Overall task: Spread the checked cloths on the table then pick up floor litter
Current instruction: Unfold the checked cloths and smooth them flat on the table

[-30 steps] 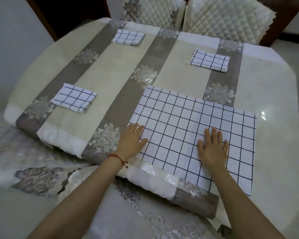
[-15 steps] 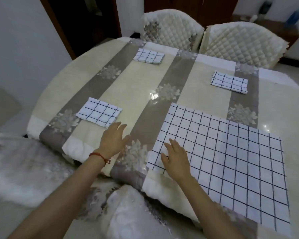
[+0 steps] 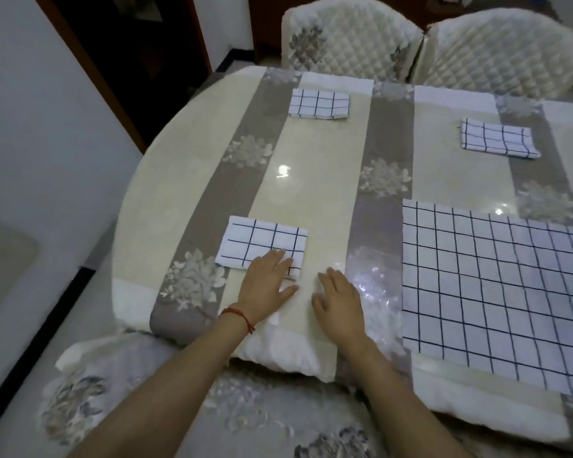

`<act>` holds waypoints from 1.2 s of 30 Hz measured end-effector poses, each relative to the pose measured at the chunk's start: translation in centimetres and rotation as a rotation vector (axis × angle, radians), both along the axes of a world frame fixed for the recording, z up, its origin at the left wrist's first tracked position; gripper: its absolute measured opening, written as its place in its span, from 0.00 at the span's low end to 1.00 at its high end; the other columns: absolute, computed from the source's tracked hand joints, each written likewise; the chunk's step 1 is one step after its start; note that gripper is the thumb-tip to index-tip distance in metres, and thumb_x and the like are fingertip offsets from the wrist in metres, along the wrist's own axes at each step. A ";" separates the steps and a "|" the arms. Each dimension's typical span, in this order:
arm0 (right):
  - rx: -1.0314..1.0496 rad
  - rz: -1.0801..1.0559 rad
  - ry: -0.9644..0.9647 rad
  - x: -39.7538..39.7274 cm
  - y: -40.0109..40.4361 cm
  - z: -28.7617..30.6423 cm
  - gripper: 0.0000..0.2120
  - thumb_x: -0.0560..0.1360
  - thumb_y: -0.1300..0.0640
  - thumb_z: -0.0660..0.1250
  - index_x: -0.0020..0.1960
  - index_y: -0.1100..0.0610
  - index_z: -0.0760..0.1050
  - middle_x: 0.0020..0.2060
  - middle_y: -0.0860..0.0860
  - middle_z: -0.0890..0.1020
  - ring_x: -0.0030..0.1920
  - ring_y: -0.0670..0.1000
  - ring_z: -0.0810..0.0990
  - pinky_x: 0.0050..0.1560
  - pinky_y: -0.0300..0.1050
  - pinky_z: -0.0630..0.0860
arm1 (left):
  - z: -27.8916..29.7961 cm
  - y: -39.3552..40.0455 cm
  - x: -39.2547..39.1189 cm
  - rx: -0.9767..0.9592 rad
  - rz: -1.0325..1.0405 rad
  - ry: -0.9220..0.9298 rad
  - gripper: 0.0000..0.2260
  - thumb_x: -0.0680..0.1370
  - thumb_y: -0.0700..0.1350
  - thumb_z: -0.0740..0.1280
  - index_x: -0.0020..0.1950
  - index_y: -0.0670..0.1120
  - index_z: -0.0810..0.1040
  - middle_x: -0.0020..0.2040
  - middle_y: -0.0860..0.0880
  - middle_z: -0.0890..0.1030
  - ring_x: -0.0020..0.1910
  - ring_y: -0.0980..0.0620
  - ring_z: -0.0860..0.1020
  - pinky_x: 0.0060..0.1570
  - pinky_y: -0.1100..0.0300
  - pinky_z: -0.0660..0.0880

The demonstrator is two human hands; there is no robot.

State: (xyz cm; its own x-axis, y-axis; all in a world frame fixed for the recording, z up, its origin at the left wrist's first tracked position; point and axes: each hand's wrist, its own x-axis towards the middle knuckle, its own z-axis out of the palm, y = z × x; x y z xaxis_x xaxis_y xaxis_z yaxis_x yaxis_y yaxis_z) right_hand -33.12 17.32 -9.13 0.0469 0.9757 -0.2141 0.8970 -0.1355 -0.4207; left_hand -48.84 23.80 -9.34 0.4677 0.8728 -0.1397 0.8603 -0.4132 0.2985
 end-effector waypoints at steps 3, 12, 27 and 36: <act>-0.072 -0.018 -0.100 -0.5 -0.2 -0.6 0.23 0.69 0.51 0.53 0.57 0.58 0.77 0.59 0.59 0.80 0.58 0.59 0.80 0.55 0.55 0.77 | -1.4 0.6 0.6 -0.027 0.028 0.019 0.24 0.76 0.53 0.63 0.69 0.45 0.68 0.73 0.45 0.66 0.73 0.47 0.62 0.71 0.50 0.59; -0.045 -0.088 0.029 -1.5 -0.2 -0.6 0.33 0.70 0.45 0.42 0.66 0.58 0.70 0.71 0.57 0.67 0.72 0.57 0.64 0.71 0.54 0.59 | -1.1 1.9 0.1 0.125 -0.016 -0.245 0.12 0.72 0.43 0.61 0.34 0.43 0.81 0.36 0.47 0.83 0.38 0.48 0.82 0.37 0.57 0.77; 0.103 -0.536 1.085 -4.5 1.2 6.5 0.05 0.74 0.60 0.68 0.39 0.55 0.77 0.30 0.50 0.80 0.33 0.43 0.79 0.37 0.35 0.76 | 6.2 -0.9 0.4 -0.422 0.569 -1.078 0.09 0.71 0.36 0.70 0.34 0.49 0.82 0.28 0.56 0.81 0.30 0.62 0.77 0.35 0.71 0.74; 0.227 -0.520 0.950 -2.8 0.7 6.4 0.16 0.76 0.61 0.64 0.32 0.68 0.68 0.29 0.56 0.66 0.31 0.49 0.63 0.32 0.38 0.62 | 7.4 -1.2 0.6 -0.403 0.577 -1.093 0.12 0.74 0.37 0.67 0.35 0.51 0.81 0.35 0.53 0.82 0.38 0.54 0.79 0.46 0.60 0.77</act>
State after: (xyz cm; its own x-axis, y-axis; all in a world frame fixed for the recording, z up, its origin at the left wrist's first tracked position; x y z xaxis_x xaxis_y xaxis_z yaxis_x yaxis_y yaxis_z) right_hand -35.93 18.02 -2.72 0.3740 0.9059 -0.1987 0.0520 -0.2344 -0.9707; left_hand -48.22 22.63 -1.97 0.0791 0.9712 -0.2249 0.1169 0.2150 0.9696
